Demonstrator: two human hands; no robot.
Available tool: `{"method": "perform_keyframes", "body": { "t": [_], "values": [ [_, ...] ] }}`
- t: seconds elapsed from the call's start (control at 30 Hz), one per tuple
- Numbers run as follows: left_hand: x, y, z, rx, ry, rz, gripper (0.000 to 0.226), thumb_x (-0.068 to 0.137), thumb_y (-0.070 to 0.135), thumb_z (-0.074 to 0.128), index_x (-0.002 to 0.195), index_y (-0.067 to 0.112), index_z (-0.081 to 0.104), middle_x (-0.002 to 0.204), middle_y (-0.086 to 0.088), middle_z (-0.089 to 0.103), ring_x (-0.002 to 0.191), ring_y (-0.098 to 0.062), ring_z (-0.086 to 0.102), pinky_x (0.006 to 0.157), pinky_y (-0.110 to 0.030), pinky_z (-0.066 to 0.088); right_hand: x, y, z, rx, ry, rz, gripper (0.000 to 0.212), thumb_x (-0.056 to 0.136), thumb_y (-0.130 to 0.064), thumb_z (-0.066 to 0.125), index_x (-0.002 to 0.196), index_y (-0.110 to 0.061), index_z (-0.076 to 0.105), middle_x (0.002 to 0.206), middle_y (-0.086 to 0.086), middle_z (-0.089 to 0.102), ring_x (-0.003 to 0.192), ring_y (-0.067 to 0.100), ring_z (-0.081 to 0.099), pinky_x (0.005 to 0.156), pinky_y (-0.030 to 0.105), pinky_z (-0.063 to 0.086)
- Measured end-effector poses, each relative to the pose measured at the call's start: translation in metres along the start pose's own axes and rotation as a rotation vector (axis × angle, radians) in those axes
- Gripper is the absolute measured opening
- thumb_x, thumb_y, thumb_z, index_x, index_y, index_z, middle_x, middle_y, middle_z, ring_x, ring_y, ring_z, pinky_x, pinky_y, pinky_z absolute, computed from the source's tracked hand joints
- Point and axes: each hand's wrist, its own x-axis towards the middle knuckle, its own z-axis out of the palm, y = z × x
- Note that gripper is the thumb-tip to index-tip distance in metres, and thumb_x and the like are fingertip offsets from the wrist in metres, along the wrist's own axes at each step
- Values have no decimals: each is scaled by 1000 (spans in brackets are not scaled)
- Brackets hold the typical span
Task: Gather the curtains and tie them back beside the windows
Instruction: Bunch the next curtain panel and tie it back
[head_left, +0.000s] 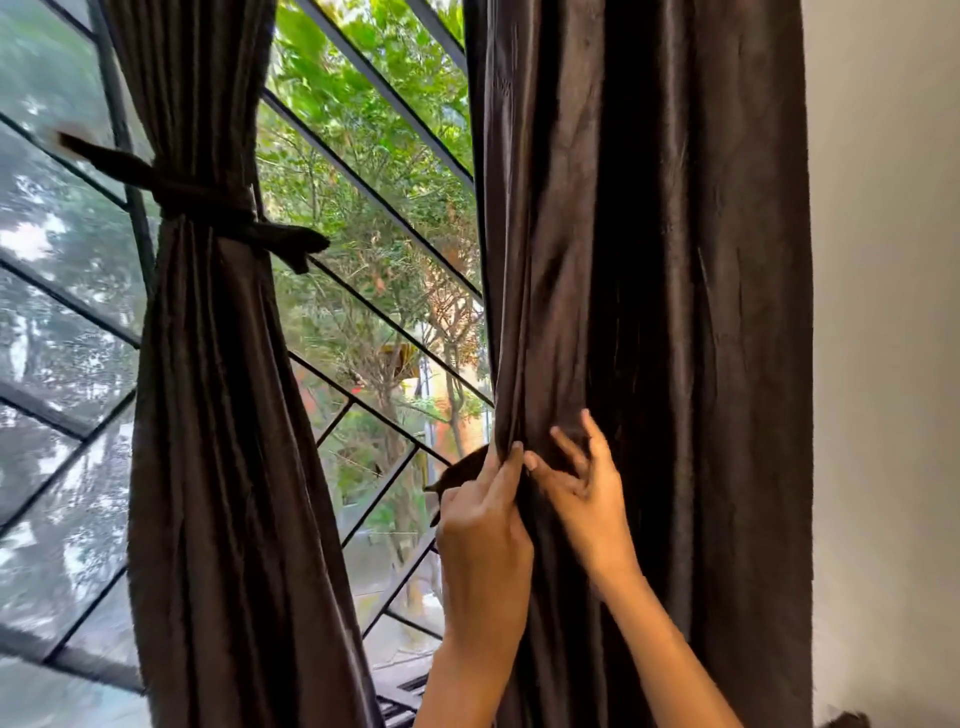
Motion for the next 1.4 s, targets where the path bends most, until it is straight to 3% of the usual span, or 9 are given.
{"method": "perform_keyframes", "body": {
  "t": [0.1,0.2,0.27,0.4,0.57,0.7,1.13,1.27,1.4],
  "values": [
    [0,-2,0,-5,8,-7,48,69,-10,59,112,8,69,108,-12,70,70,-22,65,79,-24,38,-4,-1,0,-242,100,-78,70,70,-45,70,133,-25,49,138,1,52,122,3,52,103,24,42],
    [-1,-3,-1,-36,54,-33,43,72,-6,58,111,9,70,110,-11,69,85,-13,58,84,-20,38,-8,-1,1,-367,143,-162,89,70,-52,68,146,-28,29,153,-9,20,138,-3,20,110,18,24],
    [-3,-4,-2,-84,91,-76,40,76,-4,58,111,11,70,111,-9,69,97,-12,58,87,-18,40,-8,-1,4,-201,22,-62,97,71,-50,68,150,-30,16,154,-4,23,139,-1,22,115,27,25],
    [-3,-6,-5,-167,163,-149,39,76,-10,68,107,13,71,115,-8,67,102,-3,59,86,-2,40,-9,-1,10,-181,52,-98,54,74,-31,75,122,-39,52,106,-2,67,97,0,62,90,19,49],
    [-3,-9,-3,-182,217,-190,31,72,-14,71,92,9,74,106,-10,63,100,24,44,83,5,32,-33,-11,17,-475,363,-481,28,72,1,78,92,-17,70,80,-9,60,68,5,58,65,13,46],
    [-9,-8,1,-179,175,-186,25,75,-9,68,91,9,73,91,-3,63,83,6,49,76,5,32,-48,-13,25,-407,216,-545,28,77,1,70,100,-14,72,91,-7,61,78,2,61,70,11,47],
    [-3,4,5,-365,149,-325,16,78,20,76,93,16,75,87,10,71,78,1,65,71,-15,50,-50,-11,-8,-316,-40,-316,35,84,1,56,111,-17,71,119,-14,62,117,8,55,97,23,46],
    [-1,2,9,-310,131,-268,14,81,8,71,94,13,72,85,3,72,76,-8,67,70,-19,51,-39,-15,-22,-509,203,-382,27,86,-13,64,111,-21,69,136,-5,48,131,8,40,107,16,32],
    [-7,4,16,-174,100,-91,20,82,7,64,100,7,72,96,-5,74,78,-14,70,71,-19,49,-21,-17,-26,-341,317,-189,71,80,-28,72,142,-15,39,142,-2,46,130,1,41,106,13,34]
  ]
}}
